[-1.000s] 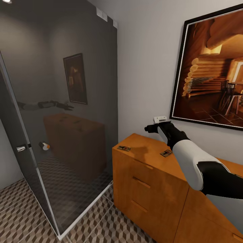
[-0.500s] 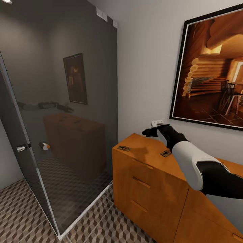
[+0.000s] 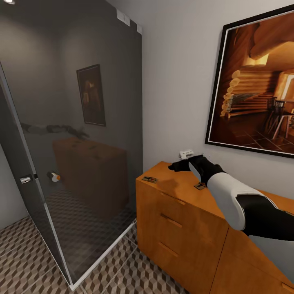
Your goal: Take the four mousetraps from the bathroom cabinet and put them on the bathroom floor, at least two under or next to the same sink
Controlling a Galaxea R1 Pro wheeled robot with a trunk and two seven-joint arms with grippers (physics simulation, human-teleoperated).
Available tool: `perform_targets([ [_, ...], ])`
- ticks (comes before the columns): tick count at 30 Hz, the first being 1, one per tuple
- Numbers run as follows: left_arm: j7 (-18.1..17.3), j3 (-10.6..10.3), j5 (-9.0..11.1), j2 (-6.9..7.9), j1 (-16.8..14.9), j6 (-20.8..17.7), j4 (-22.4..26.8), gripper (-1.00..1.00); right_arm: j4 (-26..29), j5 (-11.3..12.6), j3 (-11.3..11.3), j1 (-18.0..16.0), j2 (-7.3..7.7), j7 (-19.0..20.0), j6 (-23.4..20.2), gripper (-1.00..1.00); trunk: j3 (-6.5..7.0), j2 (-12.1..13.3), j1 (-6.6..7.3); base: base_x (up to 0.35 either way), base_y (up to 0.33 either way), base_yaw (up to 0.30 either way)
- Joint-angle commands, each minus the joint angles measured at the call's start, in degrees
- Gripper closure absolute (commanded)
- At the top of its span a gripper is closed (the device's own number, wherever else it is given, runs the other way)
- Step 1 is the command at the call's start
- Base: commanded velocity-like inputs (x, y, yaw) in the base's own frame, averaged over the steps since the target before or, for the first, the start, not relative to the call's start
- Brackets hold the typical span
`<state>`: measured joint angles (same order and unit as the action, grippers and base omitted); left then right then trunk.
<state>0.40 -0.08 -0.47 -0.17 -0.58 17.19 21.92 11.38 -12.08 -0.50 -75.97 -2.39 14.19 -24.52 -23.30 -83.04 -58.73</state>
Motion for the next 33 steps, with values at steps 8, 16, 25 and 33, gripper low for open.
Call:
perform_targets([
  [8,0.04,-0.01,-0.04,0.0,-0.03,0.15,-0.03,-1.0,-1.74,-1.53,-0.03,0.0,-0.05,0.74,2.26,-1.0,-0.07,-0.04,0.0,0.0,0.0,0.0],
  [16,0.04,-0.01,-0.01,0.0,-0.03,0.15,-0.03,-1.0,-2.05,-1.86,-0.1,-0.02,-0.22,2.63,2.83,-1.0,-0.07,-0.04,0.0,0.0,0.0,0.0],
  [25,0.04,-0.01,0.03,0.0,-0.03,0.15,-0.03,-1.0,-2.06,-1.97,-0.18,-0.02,-0.17,6.57,3.82,-1.0,-0.07,-0.04,0.0,0.0,0.0,0.0],
  [33,0.04,-0.01,-0.01,0.0,-0.03,0.16,-0.03,-1.0,-2.06,-1.92,-0.2,-0.03,-0.16,8.3,6.47,-1.0,-0.07,-0.04,0.0,0.0,0.0,0.0],
])
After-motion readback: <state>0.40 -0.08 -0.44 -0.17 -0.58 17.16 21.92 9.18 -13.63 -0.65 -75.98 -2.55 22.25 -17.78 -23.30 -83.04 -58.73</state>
